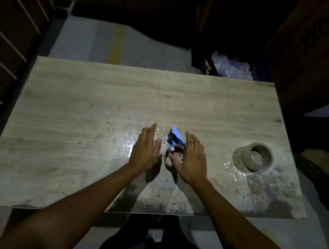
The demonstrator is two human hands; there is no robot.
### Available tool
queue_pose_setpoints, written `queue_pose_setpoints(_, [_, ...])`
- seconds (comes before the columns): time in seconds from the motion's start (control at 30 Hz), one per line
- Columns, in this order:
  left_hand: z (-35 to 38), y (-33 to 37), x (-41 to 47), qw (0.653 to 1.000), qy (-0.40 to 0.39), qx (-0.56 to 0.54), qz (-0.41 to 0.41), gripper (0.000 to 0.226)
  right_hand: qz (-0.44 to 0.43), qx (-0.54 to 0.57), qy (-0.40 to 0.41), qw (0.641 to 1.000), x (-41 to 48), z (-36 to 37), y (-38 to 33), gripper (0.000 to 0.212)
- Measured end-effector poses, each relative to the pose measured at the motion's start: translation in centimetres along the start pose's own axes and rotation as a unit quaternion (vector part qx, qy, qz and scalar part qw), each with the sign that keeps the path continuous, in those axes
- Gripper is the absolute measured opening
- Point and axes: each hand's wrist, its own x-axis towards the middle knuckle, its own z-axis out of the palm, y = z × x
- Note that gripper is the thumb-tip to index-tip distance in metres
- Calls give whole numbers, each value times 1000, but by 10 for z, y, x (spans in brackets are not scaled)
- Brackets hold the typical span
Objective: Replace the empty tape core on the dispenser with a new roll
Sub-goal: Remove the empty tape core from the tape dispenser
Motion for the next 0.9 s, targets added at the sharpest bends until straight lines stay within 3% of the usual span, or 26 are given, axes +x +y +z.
queue_pose_setpoints(0.13, [16, 2, -4, 992, -53, -40, -105, 49, 15, -23, -73, 997, 0, 10, 1, 99])
queue_pose_setpoints(0.3, [26, 8, 1, 964, -105, -132, -204, 30, 25, -70, -119, 990, 6, 25, -1, 95])
queue_pose_setpoints(0.5, [30, 6, 5, 951, -108, -175, -229, 23, 42, -106, -120, 986, 8, 36, 2, 88])
queue_pose_setpoints(0.77, [24, 14, 12, 916, -91, -271, -281, 17, 73, 41, -76, 994, 11, 17, -4, 62])
queue_pose_setpoints(0.9, [13, 26, 19, 863, -63, -386, -318, 25, 59, 116, -56, 990, 17, -2, -8, 65])
